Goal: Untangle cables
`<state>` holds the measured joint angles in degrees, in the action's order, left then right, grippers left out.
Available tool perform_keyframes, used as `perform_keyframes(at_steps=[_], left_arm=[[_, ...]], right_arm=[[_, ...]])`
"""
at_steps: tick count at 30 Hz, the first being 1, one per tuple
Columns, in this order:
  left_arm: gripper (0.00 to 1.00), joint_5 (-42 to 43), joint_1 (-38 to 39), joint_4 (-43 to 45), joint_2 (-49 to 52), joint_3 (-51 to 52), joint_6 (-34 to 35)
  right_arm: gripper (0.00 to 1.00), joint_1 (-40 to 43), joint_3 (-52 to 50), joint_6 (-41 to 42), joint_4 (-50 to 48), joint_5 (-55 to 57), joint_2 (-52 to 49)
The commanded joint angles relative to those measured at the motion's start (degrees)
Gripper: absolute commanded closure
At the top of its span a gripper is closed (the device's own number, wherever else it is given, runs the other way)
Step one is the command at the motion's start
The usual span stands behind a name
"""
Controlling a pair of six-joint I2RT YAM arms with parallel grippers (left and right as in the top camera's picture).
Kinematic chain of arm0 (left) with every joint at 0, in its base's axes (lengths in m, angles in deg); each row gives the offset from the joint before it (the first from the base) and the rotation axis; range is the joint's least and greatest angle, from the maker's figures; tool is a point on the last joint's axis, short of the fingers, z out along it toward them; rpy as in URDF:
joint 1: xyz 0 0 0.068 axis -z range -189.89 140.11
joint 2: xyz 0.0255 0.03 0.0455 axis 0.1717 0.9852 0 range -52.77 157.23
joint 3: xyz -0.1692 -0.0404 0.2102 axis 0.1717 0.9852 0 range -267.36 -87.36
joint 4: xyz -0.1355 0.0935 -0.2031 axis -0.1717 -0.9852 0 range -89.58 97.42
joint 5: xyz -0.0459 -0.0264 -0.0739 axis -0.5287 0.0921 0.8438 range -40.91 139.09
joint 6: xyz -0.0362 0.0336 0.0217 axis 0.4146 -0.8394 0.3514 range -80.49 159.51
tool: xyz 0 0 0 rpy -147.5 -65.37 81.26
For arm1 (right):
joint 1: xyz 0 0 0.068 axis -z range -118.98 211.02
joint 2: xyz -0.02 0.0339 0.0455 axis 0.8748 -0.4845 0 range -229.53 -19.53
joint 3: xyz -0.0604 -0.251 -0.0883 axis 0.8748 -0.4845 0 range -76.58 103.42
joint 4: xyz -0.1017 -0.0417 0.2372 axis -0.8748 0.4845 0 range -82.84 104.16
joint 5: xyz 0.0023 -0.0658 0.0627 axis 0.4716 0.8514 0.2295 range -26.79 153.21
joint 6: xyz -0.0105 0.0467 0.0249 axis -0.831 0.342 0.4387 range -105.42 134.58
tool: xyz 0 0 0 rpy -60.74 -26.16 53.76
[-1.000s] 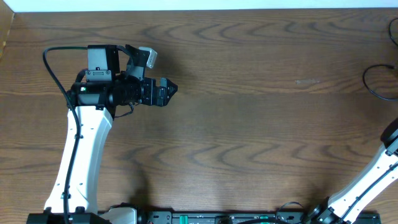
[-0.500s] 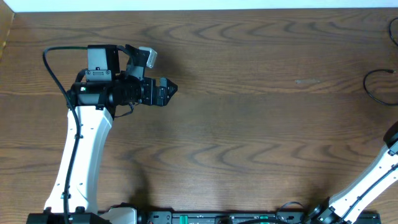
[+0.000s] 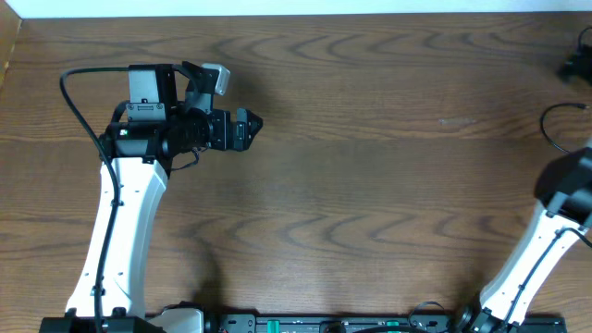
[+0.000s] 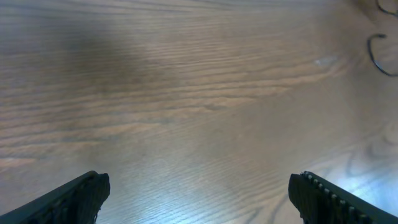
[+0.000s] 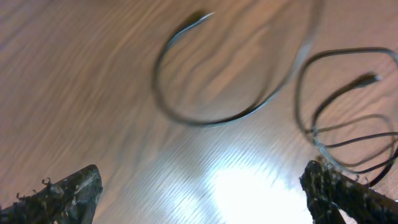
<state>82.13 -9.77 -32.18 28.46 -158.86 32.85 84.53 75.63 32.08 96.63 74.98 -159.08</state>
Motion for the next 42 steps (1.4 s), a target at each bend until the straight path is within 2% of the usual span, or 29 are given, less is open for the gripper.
perform_keyframes(at_steps=[1,7,12,16,25,33,42], left_arm=[[0.02,-4.7,0.1,0.3,0.3,0.0,2.9],[0.02,-6.7,0.1,1.4,0.3,0.0,3.0],[0.02,-14.7,0.1,5.7,0.3,0.0,7.3],[0.02,-17.8,0.1,10.0,0.3,0.0,7.8],[0.02,-17.9,0.1,15.2,0.3,0.0,7.8],[0.02,-17.9,0.1,12.6,0.3,0.0,7.8],[0.02,-17.9,0.1,11.8,0.3,0.0,7.8]], right_arm=[[0.01,-6.3,0.9,-2.4,0.5,0.6,4.3],[0.01,-18.0,0.9,-0.1,2.3,1.2,6.3],[0.01,-23.9,0.9,1.6,2.1,1.4,6.3],[0.01,-27.1,0.9,2.2,2.1,2.2,6.3],[0.01,-28.9,0.9,4.7,3.8,4.2,6.4],[0.01,-30.5,0.9,3.9,7.0,10.5,8.5],[0.01,-32.3,0.2,4.0,7.8,8.7,15.6]])
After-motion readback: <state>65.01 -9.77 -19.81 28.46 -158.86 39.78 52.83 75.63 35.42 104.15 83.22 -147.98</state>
